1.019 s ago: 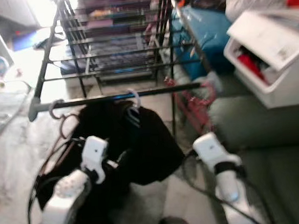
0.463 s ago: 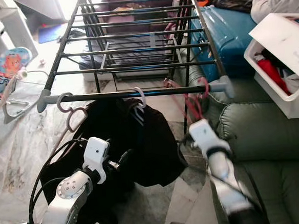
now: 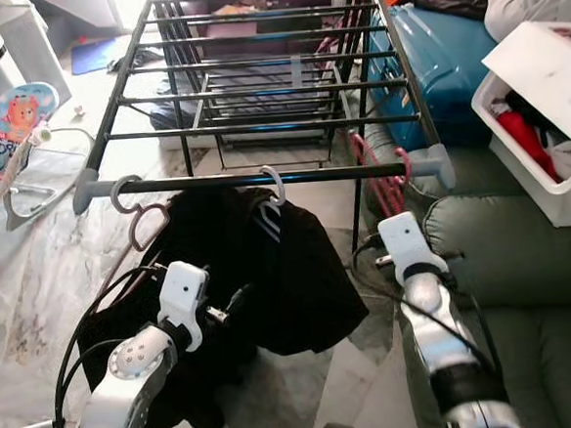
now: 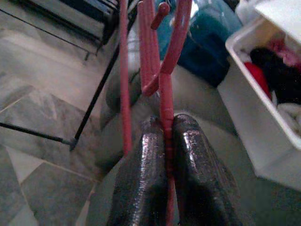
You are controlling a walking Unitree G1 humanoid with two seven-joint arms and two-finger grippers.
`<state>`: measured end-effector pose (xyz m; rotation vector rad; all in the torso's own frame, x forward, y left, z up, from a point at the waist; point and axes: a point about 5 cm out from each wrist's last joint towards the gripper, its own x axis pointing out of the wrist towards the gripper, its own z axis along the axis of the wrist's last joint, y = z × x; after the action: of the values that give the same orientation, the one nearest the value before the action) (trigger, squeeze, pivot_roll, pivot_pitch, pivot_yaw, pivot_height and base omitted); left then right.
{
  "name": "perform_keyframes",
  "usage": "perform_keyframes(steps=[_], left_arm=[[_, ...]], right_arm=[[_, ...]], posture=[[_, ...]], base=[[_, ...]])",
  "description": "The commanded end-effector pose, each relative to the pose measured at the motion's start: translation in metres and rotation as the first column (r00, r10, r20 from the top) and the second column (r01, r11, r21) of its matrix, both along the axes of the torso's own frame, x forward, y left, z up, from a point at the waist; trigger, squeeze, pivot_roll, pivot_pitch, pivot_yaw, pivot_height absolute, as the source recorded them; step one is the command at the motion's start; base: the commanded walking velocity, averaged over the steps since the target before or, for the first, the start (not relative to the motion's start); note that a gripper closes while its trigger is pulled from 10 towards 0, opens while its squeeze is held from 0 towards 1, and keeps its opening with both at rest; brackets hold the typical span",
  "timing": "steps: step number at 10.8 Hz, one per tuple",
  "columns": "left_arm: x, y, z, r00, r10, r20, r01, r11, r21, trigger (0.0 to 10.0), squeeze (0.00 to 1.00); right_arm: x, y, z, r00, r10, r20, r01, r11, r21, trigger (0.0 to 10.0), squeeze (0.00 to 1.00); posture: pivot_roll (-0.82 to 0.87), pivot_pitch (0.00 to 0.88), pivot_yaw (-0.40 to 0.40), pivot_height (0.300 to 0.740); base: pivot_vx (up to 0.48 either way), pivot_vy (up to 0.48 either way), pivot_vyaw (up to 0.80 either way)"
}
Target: Hang hanger
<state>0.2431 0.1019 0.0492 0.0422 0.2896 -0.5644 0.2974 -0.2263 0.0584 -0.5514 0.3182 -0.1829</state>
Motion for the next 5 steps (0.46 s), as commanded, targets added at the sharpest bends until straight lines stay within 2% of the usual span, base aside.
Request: perform_keyframes(steps=[1, 3, 5], left_arm=[[0.001, 0.001, 0.002, 1.000, 0.002, 0.010, -0.002, 1.000, 0.013, 10.0, 0.00], [0.001, 0.001, 0.002, 1.000, -0.003, 0.008, 0.003, 1.000, 0.015, 10.0, 0.00], [0.001, 0.001, 0.002, 1.000, -0.004, 0.005, 0.004, 1.000, 0.017, 10.0, 0.00]], right_arm=[[0.001, -0.004, -0.002, 0.999, -0.038, -0.023, 0.038, 0.999, 0.027, 10.0, 0.00], [-0.001, -0.003, -0.016, 0.993, -0.049, -0.105, 0.056, 0.996, 0.064, 10.0, 0.00], [-0.004, -0.003, -0.022, 0.989, -0.071, -0.127, 0.084, 0.991, 0.106, 10.0, 0.00]], posture=[[-0.06, 0.000, -0.001, 0.740], [-0.06, 0.000, 0.000, 0.740], [-0.05, 0.000, 0.001, 0.740]], base=[[0.000, 0.000, 0.00], [0.000, 0.000, 0.00], [0.000, 0.000, 0.00]])
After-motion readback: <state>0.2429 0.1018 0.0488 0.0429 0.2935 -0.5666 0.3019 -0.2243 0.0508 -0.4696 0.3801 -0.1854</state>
